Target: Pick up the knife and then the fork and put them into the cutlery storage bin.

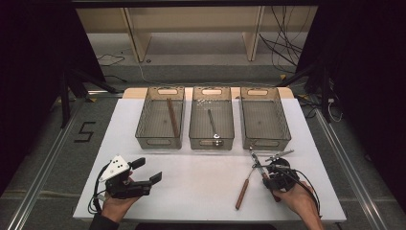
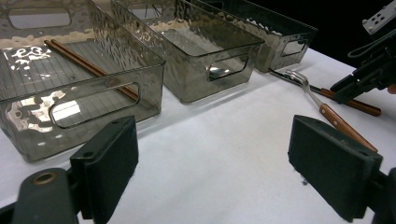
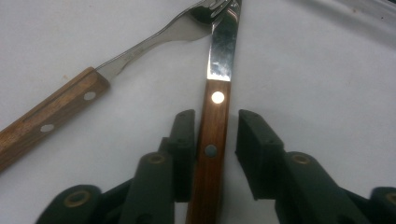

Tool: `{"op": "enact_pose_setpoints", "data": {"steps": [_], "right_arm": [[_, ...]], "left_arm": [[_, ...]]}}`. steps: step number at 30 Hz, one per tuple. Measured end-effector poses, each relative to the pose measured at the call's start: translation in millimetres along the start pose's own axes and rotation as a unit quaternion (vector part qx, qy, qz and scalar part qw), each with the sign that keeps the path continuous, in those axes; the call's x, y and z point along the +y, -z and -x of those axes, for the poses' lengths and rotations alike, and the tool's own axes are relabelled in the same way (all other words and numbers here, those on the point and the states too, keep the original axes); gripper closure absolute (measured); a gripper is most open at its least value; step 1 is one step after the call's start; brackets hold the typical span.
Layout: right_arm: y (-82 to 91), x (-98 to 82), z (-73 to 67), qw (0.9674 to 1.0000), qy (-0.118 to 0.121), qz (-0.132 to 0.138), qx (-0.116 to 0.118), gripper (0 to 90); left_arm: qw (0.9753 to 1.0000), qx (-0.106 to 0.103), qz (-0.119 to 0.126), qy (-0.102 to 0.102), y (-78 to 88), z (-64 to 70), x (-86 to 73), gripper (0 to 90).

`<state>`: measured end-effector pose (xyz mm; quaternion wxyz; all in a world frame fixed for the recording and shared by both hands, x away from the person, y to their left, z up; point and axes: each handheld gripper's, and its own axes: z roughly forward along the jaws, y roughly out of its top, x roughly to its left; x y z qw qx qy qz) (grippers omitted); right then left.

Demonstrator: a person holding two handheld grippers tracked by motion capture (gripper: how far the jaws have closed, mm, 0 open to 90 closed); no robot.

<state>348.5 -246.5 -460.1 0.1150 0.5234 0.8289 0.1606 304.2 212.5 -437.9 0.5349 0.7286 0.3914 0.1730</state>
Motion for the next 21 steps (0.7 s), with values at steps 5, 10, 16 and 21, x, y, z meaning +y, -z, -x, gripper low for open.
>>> {"op": "enact_pose_setpoints", "data": {"steps": [5,10,16,21], "right_arm": [[-0.5,0.8,2.5,0.9999,-0.014,-0.001,0.002,75.9],[-0.1,0.5,3.9,0.9996,-0.028,0.0,0.005,76.8],[2.8,-2.9,11.0,0.9996,-0.028,-0.004,0.002,77.1],[7.1,-10.0,17.8,0.9997,-0.023,-0.008,-0.001,77.1]], "left_arm": [[1.0,0.0,0.001,-0.001,0.5,0.4,0.1,15.7],[1.0,0.001,0.001,-0.001,1.2,0.1,0.2,15.7],[1.0,0.0,0.0,0.0,0.9,-0.4,0.2,15.7],[1.0,0.0,0.001,0.0,0.9,-0.1,0.6,15.7]]}}
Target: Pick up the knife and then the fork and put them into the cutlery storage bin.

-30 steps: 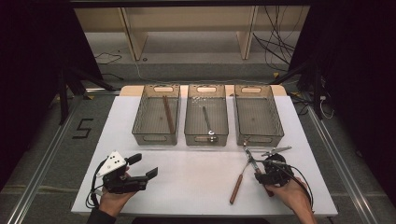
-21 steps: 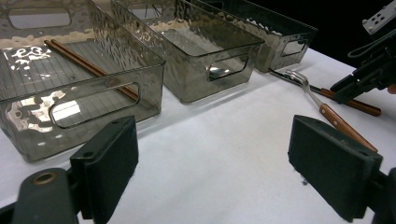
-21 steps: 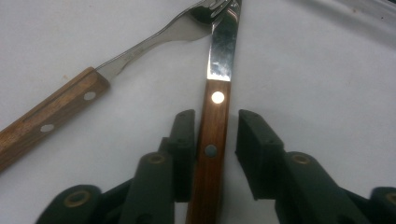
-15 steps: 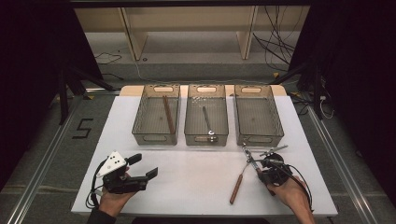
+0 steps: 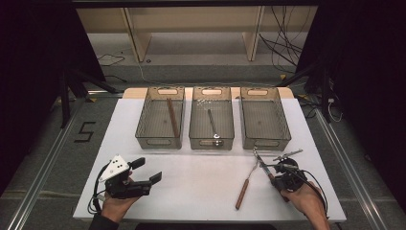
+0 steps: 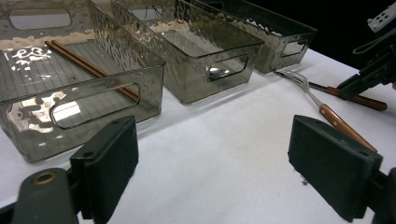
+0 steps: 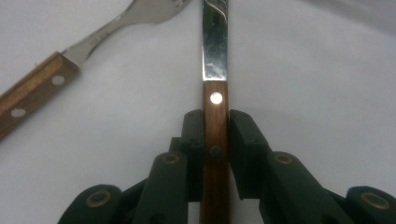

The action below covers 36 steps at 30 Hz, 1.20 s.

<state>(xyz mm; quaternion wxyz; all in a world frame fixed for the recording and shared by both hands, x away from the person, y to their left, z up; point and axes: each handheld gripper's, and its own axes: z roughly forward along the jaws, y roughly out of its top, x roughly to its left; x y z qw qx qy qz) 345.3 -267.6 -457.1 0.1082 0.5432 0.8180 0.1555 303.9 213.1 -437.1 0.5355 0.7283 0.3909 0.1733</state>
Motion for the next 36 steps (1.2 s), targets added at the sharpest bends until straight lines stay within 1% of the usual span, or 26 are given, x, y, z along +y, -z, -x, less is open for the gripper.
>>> {"op": "enact_pose_setpoints", "data": {"steps": [3,6,12,19,24,29,32,36], "right_arm": [[3.8,-5.6,3.7,0.9999,0.008,-0.004,-0.006,77.2],[8.4,-10.8,6.6,0.9999,0.012,-0.004,-0.004,77.2],[14.7,-15.2,10.0,0.9999,0.015,0.002,0.007,77.3],[25.1,-15.9,7.7,0.9996,0.02,0.014,0.016,77.3],[34.7,-15.4,5.5,0.9987,0.029,0.031,0.03,77.3],[44.3,-12.9,2.1,0.997,0.032,0.05,0.05,77.3],[51.4,-8.4,1.2,0.9956,0.034,0.068,0.055,77.3],[58.8,2.8,5.6,0.9938,0.03,0.092,0.054,77.2]], "left_arm": [[1.0,0.0,0.0,0.001,0.1,-0.3,-0.1,15.7],[1.0,0.001,0.0,0.0,0.4,-0.3,0.1,15.7],[1.0,0.001,0.003,0.002,0.5,-0.4,0.1,15.7],[1.0,0.001,0.002,0.002,0.5,-0.4,0.0,15.7],[1.0,0.001,0.002,0.001,0.4,-0.3,0.0,15.7],[1.0,0.001,0.001,0.001,0.4,-0.3,0.0,15.7],[1.0,0.002,0.002,0.001,0.3,-0.5,-0.1,15.7],[1.0,0.002,0.006,-0.001,1.3,-0.5,0.3,15.7]]}}
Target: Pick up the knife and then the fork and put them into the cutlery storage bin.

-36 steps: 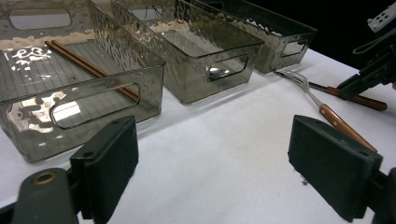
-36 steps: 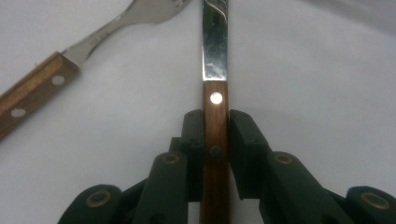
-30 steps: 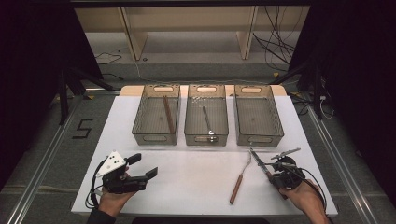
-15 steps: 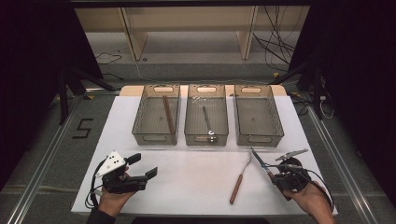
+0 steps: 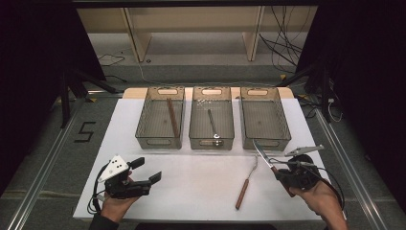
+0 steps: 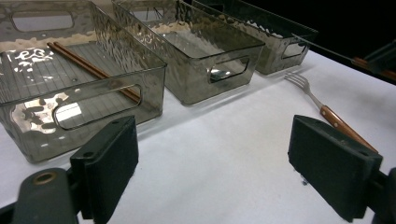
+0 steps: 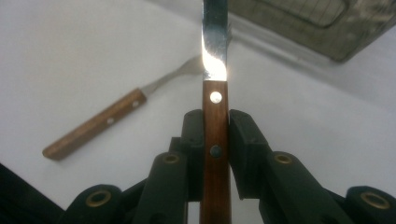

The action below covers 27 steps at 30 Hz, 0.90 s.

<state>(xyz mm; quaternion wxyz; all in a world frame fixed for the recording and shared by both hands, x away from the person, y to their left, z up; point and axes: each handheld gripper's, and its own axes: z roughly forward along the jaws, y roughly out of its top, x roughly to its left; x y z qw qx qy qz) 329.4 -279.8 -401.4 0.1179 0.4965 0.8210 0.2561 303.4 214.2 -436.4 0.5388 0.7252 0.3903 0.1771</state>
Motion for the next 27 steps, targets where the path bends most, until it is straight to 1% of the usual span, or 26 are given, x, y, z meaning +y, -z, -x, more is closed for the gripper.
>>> {"op": "enact_pose_setpoints", "data": {"steps": [4,7,10,16,22,26,27], "right_arm": [[2.1,13.6,8.0,0.9998,-0.01,0.019,-0.003,77.2],[1.7,25.3,14.7,0.9994,-0.016,0.03,-0.009,77.2],[1.3,37.2,21.9,0.9988,-0.026,0.04,-0.01,77.2],[0.4,63.5,33.0,0.9969,-0.043,0.065,-0.014,77.2],[-8.8,95.9,43.0,0.9953,-0.058,0.074,-0.025,77.2],[-17.8,111.8,49.3,0.9937,-0.069,0.083,-0.031,77.1],[-20.4,115.3,50.5,0.9937,-0.07,0.081,-0.033,77.2]], "left_arm": [[1.0,0.0,0.004,0.001,0.8,-0.3,0.3,15.7],[1.0,-0.001,0.007,-0.002,1.3,-0.3,0.7,15.7],[1.0,-0.001,0.01,-0.001,1.4,-0.8,0.9,15.7],[0.9999,-0.001,0.01,-0.001,1.7,-0.7,1.1,15.7],[0.9999,-0.002,0.013,0.0,1.9,-0.9,1.2,15.7],[0.9999,-0.002,0.013,0.001,2.3,-1.5,1.2,15.7],[0.9999,-0.002,0.012,0.0,2.4,-1.6,1.2,15.7]]}}
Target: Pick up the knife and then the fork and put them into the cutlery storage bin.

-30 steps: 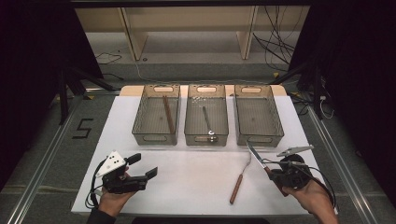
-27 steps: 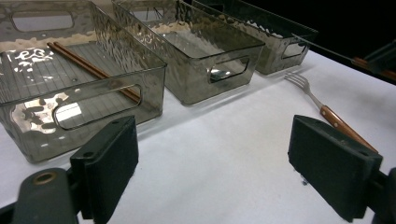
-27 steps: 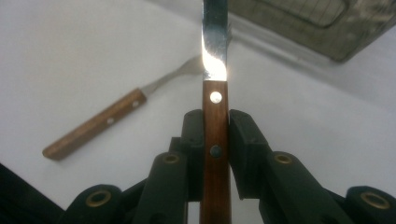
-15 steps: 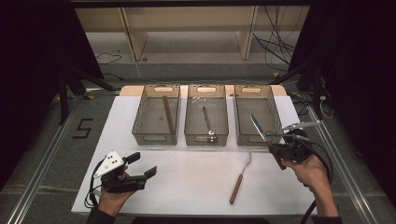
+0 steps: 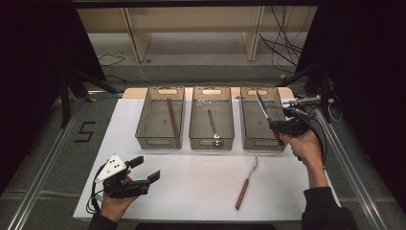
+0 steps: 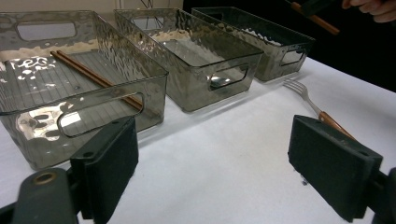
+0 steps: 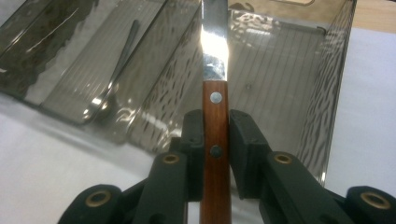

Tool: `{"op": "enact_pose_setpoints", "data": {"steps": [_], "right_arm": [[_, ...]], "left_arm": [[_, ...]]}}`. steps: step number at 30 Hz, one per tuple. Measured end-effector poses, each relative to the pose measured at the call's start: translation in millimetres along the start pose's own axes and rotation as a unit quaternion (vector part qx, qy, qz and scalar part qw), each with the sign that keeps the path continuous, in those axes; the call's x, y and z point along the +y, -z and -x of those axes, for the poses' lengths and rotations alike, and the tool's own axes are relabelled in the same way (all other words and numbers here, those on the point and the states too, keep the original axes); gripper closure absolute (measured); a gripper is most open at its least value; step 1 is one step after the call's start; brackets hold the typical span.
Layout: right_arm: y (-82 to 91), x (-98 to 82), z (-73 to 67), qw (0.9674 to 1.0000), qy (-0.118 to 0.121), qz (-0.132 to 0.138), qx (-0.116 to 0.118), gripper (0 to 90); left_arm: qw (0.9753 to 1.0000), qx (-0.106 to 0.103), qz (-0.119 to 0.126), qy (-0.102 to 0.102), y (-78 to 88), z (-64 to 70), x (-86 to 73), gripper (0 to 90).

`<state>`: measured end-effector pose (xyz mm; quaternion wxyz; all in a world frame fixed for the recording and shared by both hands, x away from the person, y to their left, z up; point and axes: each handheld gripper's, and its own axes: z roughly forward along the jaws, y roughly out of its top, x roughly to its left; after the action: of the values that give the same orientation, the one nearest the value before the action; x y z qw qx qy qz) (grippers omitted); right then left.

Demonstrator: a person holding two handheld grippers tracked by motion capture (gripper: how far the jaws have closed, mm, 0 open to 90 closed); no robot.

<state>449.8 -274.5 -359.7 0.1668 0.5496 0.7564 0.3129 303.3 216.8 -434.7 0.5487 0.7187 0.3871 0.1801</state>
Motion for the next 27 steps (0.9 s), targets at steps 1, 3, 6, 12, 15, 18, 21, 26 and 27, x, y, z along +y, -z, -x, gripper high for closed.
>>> {"op": "enact_pose_setpoints", "data": {"steps": [1,3,6,12,15,18,21,26,27], "right_arm": [[-4.0,3.5,0.7,1.0,-0.001,0.001,-0.002,77.1],[-10.2,8.7,2.1,1.0,-0.006,0.001,0.0,77.1],[-17.5,16.2,2.5,0.9999,-0.007,-0.005,-0.006,77.1],[-34.0,30.4,3.8,0.9997,-0.008,-0.017,-0.015,77.2],[-41.8,33.9,6.1,0.9994,-0.013,-0.022,-0.022,77.1],[-48.9,34.8,8.9,0.9992,-0.019,-0.027,-0.024,77.1],[-56.5,34.6,10.6,0.9987,-0.02,-0.036,-0.031,77.1],[-65.1,34.1,7.7,0.9982,-0.021,-0.046,-0.031,77.1],[-67.1,33.8,6.7,0.9982,-0.021,-0.047,-0.031,77.0]], "left_arm": [[1.0,0.0,0.001,0.0,0.0,0.1,0.0,15.7],[1.0,0.0,0.001,0.0,0.1,0.2,0.1,15.7],[1.0,0.0,0.002,0.001,-0.2,0.1,0.0,15.7],[1.0,0.0,0.002,-0.001,0.1,-0.2,0.2,15.7],[1.0,0.0,0.004,-0.001,0.4,-0.1,0.2,15.7],[1.0,0.001,0.004,-0.003,0.7,-0.1,0.2,15.7],[1.0,0.001,0.007,-0.003,0.9,0.1,0.3,15.7],[0.9999,0.0,0.01,-0.005,1.1,0.4,0.3,15.7],[0.9999,0.0,0.011,-0.006,1.3,0.3,0.3,15.7]]}}
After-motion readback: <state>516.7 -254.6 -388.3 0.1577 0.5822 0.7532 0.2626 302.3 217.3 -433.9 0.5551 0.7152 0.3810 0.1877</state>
